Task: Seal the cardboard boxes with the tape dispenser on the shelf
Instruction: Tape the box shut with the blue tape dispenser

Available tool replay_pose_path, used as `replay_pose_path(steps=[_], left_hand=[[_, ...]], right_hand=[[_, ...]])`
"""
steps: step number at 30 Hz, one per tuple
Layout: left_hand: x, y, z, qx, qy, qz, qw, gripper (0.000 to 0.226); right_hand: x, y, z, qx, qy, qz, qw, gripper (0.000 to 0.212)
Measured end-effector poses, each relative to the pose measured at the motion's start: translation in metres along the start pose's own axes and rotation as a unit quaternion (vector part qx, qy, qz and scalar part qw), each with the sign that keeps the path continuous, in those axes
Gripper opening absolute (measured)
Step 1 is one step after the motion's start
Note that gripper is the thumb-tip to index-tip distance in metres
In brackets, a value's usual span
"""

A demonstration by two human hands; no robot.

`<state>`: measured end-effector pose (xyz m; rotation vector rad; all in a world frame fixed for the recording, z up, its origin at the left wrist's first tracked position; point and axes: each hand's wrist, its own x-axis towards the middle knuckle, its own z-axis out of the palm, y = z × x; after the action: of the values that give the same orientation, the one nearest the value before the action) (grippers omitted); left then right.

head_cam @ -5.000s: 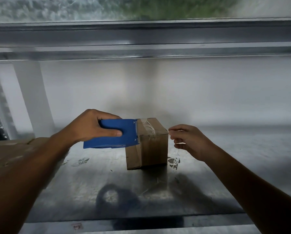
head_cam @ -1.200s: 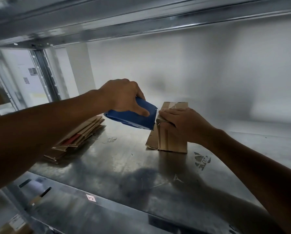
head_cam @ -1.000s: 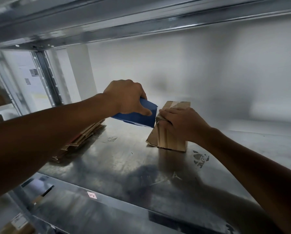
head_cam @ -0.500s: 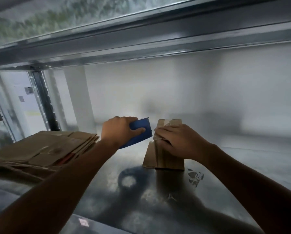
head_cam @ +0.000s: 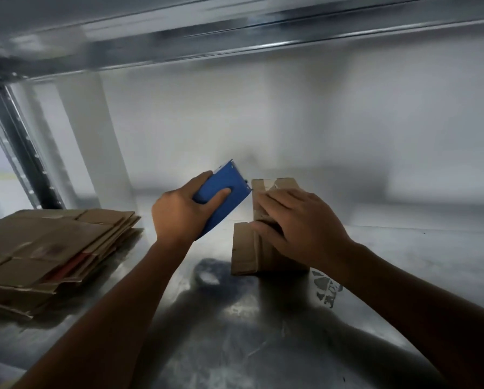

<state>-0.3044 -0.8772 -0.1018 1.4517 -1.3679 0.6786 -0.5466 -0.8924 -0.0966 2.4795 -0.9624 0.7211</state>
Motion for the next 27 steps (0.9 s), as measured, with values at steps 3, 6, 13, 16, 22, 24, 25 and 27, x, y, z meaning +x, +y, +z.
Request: replay_pose_path(steps=[3, 6, 13, 16, 22, 24, 25, 27], left_hand=[[-0.003, -0.006, -0.002, -0.029, 0.008, -0.011, 0.999, 0.058], [-0.001, -0.009, -0.003, -0.042, 0.017, -0.015, 0.999, 0.060], [0.003, -0.007, -0.005, -0.068, 0.013, -0.037, 0.997, 0.060], [0.003, -0.008, -0.007, -0.077, 0.015, -0.041, 0.996, 0.061], [0.000, -0.003, -0.009, -0.076, 0.008, -0.024, 0.997, 0.060], [-0.002, -0.002, -0.009, -0.079, 0.000, -0.027, 0.997, 0.061], [-0.002, -0.003, -0.010, -0.080, -0.001, -0.028, 0.996, 0.062], [-0.002, -0.004, -0.011, -0.079, 0.000, -0.026, 0.997, 0.063]], right_hand=[[0.000, -0.003, -0.003, 0.015, 0.011, 0.036, 0.999, 0.071], [0.004, -0.011, -0.009, 0.011, -0.027, 0.060, 0.998, 0.079], [0.003, -0.019, -0.012, -0.034, -0.032, 0.071, 0.996, 0.072], [0.006, -0.020, -0.011, -0.033, -0.036, 0.076, 0.996, 0.060], [0.008, -0.014, -0.012, -0.016, -0.047, 0.062, 0.997, 0.057], [0.007, -0.008, -0.013, 0.007, -0.043, 0.048, 0.998, 0.057], [0.007, -0.004, -0.013, 0.014, -0.047, 0.042, 0.998, 0.058], [0.007, 0.002, -0.015, 0.023, -0.073, 0.029, 0.997, 0.062]])
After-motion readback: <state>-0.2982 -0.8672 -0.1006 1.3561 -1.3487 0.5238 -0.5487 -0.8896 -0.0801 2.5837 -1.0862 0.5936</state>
